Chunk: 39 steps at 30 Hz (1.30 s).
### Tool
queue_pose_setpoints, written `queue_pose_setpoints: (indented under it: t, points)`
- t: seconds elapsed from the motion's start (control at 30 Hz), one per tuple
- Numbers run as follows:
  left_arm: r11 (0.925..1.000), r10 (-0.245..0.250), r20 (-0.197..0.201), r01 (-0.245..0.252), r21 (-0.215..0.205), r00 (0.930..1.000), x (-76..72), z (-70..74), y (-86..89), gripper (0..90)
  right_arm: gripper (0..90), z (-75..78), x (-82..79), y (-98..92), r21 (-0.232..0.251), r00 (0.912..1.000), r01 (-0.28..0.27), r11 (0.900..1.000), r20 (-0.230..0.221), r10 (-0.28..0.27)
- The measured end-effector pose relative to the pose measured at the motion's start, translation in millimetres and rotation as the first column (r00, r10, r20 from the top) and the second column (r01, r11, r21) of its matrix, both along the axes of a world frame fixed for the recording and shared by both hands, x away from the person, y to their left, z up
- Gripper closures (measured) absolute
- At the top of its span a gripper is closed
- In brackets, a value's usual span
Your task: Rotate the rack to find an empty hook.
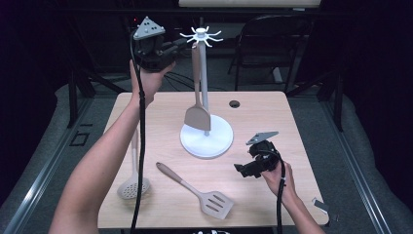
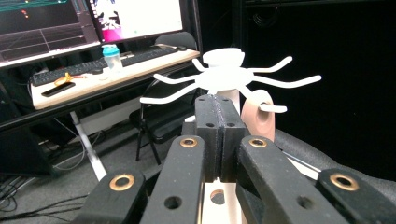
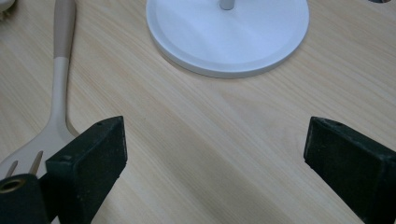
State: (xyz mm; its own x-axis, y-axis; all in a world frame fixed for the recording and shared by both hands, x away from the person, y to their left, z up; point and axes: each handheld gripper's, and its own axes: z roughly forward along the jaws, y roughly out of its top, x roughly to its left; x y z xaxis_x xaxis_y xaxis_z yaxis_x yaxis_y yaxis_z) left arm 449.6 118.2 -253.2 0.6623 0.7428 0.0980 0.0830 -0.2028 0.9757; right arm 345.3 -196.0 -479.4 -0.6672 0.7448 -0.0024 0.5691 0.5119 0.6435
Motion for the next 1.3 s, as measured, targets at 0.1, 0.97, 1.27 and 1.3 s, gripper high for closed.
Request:
queue_pose_setpoints:
  t: [0.1,0.97,1.27,1.3]
  points:
    - [1.0,0.002,-0.001,-0.002,0.002,1.0,0.5,0.3,0.2,90.0,5.4,0.0,0.0,0.0,0.0,1.0,0.0,1.0,0.0,0.0]
    - [0.9993,-0.005,-0.059,0.003,-0.038,0.9982,-24.6,-28.2,39.7,44.8,5.6,0.1,-1.0,2.1,-0.004,1.0,-0.007,1.0,-0.004,0.007]
    - [0.9999,0.012,-0.129,-0.013,-0.008,0.9915,-34.7,-62.8,54.5,30.6,5.8,-2.6,-1.0,5.3,-0.009,0.9997,-0.014,1.0,-0.018,0.014]
    - [0.9999,0.014,-0.139,-0.015,-0.003,0.9902,-35.9,-67.4,56.0,29.4,5.8,-3.1,-0.9,5.5,-0.009,0.9998,-0.016,1.0,-0.015,0.016]
